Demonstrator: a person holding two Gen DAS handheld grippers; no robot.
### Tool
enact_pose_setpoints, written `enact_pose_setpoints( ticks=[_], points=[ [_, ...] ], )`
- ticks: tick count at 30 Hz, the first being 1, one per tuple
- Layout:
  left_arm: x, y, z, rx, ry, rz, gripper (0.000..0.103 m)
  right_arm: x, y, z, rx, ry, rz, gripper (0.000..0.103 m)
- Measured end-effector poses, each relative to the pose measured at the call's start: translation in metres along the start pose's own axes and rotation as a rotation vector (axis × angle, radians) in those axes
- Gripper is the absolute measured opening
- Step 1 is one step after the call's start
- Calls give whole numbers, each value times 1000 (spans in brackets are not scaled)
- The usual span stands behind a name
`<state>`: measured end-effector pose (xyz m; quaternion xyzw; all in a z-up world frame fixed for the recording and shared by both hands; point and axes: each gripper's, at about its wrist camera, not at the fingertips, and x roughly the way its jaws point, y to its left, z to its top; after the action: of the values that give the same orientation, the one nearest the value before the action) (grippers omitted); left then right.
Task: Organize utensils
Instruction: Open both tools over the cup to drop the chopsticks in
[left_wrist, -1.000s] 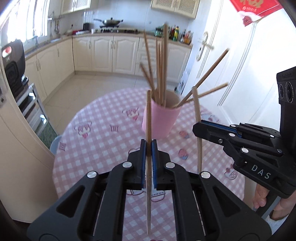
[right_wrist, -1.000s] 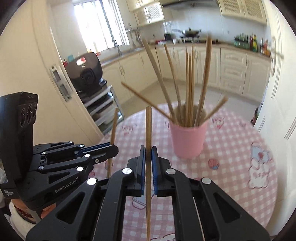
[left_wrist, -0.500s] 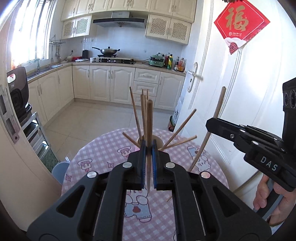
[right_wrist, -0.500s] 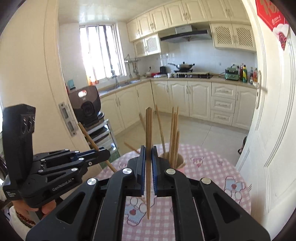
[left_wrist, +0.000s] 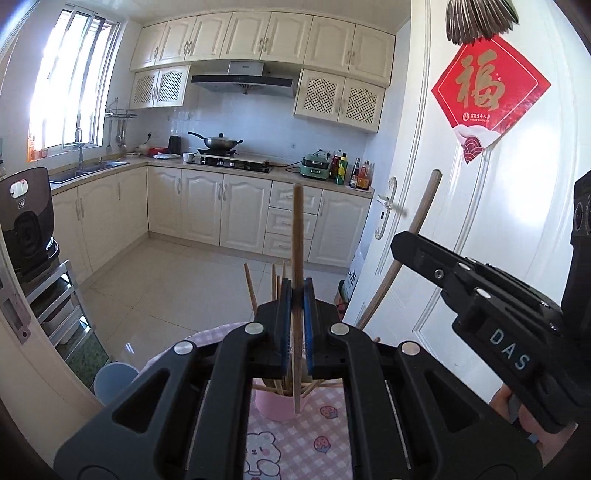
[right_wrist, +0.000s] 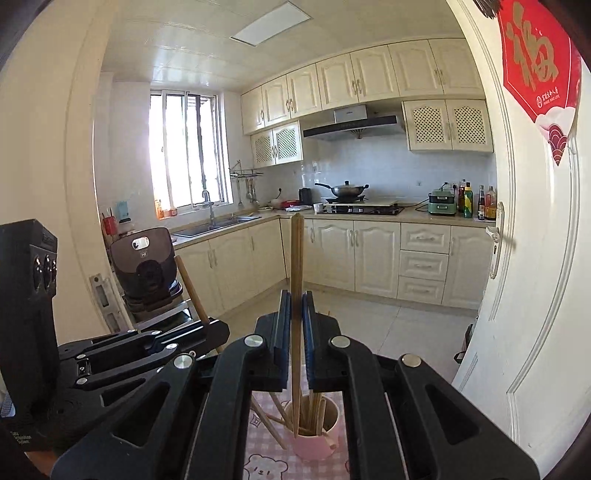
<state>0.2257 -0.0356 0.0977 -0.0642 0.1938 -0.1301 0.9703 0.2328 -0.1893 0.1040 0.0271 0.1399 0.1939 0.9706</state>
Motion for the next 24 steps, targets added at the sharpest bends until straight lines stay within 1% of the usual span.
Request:
enact_pose_setpoints(
  ticks=[4,6,9,11,17,22,24],
  points=[
    [11,5,1,-36,-40,-17,6,13,-8,-3,3,-2,-20,5],
    [17,5,-1,-34,-63,-3,6,19,-13,-7,3,1,-34,5],
    [29,7,-5,-45,-56,-15,6,27,-19,-14,3,20,-52,5],
    [34,8,-10,-36,-59,-1,6,32,-23,-19,-1,33,-51,5],
    [54,6,-30,-19,3,3,6,42,-30,-35,6,88,-44,5],
    [65,4,-50,6,48,2,6,48,-31,-45,0,130,-49,5],
    [67,3,-56,18,62,0,6,50,-32,-48,10,145,-38,5]
  ],
)
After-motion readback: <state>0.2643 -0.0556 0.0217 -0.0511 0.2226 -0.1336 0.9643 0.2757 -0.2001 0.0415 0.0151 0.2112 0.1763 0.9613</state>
